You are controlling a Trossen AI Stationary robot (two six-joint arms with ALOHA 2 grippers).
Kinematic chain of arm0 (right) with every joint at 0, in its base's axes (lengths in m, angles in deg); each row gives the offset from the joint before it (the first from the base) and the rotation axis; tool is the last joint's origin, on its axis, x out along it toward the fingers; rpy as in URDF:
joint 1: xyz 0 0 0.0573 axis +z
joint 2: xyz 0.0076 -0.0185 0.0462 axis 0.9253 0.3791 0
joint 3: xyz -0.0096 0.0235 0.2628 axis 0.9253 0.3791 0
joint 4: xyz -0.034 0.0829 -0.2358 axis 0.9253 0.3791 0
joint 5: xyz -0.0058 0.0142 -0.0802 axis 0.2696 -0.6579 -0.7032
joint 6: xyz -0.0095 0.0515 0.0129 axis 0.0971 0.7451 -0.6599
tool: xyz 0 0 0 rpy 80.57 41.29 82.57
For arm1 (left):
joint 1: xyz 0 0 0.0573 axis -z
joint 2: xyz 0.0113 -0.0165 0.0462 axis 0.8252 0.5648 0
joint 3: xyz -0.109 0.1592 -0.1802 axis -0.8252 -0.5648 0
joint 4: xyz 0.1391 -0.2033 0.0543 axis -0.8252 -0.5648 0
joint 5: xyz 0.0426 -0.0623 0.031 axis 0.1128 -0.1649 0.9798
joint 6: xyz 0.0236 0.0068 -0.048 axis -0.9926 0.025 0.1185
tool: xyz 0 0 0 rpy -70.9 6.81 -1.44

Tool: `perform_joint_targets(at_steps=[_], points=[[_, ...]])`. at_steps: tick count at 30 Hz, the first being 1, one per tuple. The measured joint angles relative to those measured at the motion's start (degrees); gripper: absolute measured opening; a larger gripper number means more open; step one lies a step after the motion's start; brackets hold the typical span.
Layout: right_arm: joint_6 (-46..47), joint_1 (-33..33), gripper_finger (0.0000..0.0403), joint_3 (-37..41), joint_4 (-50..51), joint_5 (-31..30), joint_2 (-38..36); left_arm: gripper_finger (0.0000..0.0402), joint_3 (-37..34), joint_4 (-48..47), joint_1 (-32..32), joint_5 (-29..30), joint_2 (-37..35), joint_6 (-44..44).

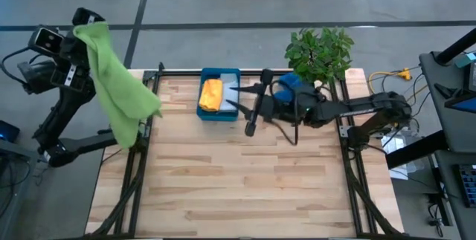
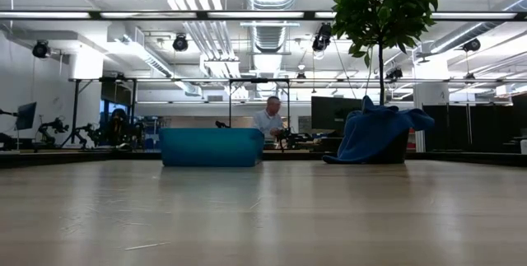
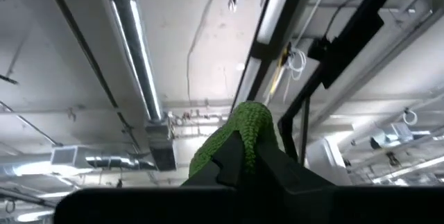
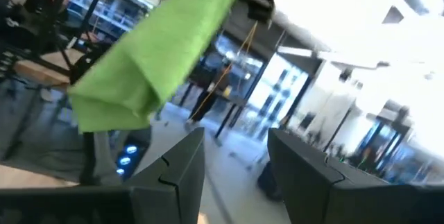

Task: Fold microfiber towels
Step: Fold the green microfiber cloth

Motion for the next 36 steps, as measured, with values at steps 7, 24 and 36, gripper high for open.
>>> perform_joint_targets(at_steps=[7,24,36], points=[[-12.2,1.6,0.0153,-4.5,-8.9,-3.4,7.5,0.0000,0.0,2.6,0.8,5.6,2.1,0.0],[20.6,-3.0,0.0153,-29.3,8.2,3.4,21.4,0.0000,3.4,11.1,3.8,8.7,8.0,-0.2],[30.4,-3.4,0.0153,-33.2,11.4,3.4,24.8,0.0000,9.6,11.1,3.8,5.8,12.1,-1.5]])
